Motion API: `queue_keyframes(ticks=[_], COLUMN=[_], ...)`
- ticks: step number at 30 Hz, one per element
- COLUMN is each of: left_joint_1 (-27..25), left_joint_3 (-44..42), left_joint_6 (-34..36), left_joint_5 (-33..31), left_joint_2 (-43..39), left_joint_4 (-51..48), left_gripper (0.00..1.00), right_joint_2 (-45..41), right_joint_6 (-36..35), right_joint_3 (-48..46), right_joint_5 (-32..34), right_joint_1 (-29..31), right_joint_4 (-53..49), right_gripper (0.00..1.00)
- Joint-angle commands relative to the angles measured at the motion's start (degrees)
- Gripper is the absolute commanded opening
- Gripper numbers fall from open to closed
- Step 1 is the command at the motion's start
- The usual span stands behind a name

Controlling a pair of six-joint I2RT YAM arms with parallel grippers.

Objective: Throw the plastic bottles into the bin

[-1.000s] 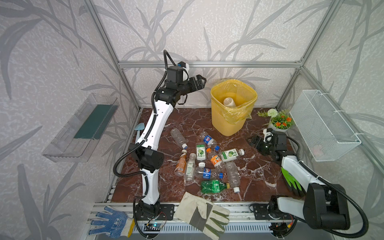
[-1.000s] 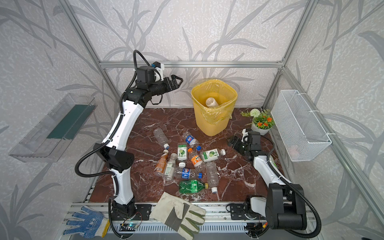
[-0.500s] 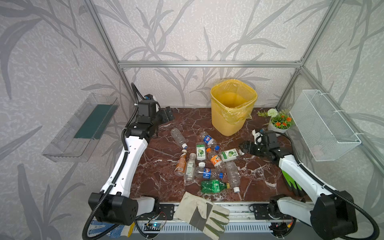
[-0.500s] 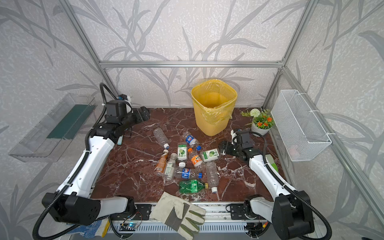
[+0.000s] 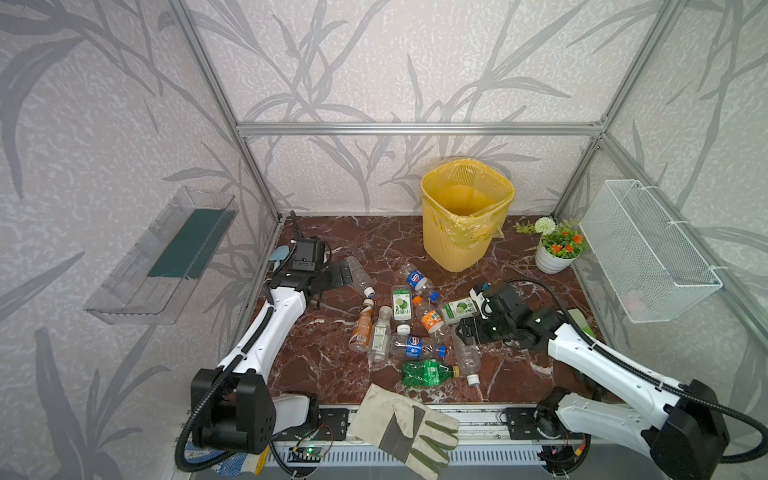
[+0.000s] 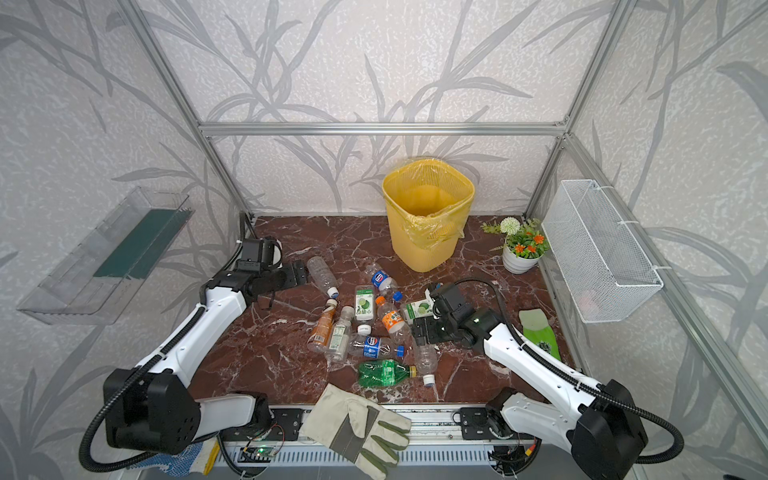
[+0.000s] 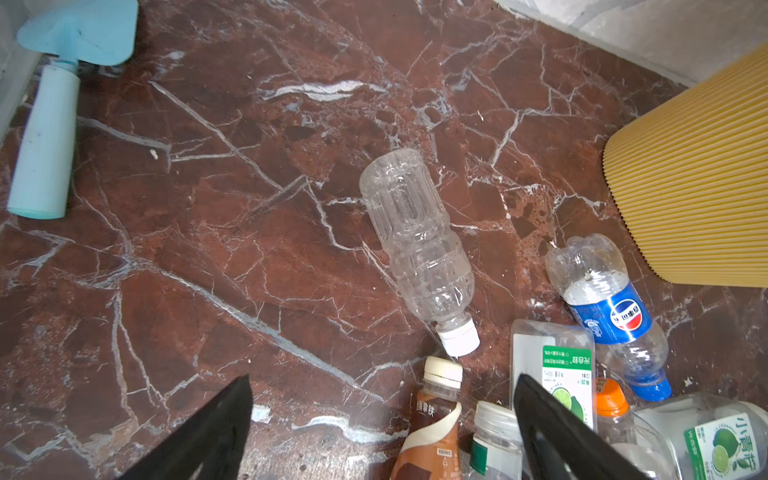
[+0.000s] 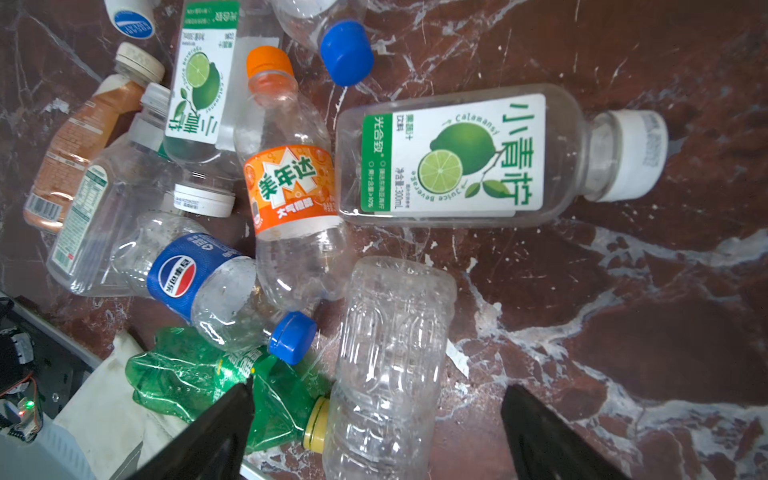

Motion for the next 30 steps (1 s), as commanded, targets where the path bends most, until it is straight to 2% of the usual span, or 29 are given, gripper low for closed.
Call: queue_keyframes(ticks=[1, 11, 19, 30], left_joint_1=[0.57, 0.75, 0.85, 0.99], left_joint_3=[2.2, 1.93, 1.92, 1.84], left_joint_6=[1.29, 0.63, 0.54, 0.54], left_joint_5=[2.18, 4.25, 4.08, 3.7], left_joint_2=[1.74, 2.38, 2.43, 2.95], left_joint_4=[-1.44, -0.85, -0.95, -1.05], left_gripper=[0.97, 0.96, 0.95, 0.95], right_joint_2=[-0.21, 4.19, 10.36, 15.1], right_joint_6=[2.29, 3.47, 3.81, 4.02], right_joint_3=[-1.54, -2.22, -1.86, -2.57], right_joint_5=[2.0, 3.56, 2.97, 3.29], right_joint_1=[1.31, 5.24, 6.01, 6.31], right_joint_4=[-2.36, -1.02, 1.44, 4.44], right_gripper=[0.93, 0.9, 0.86, 0.74])
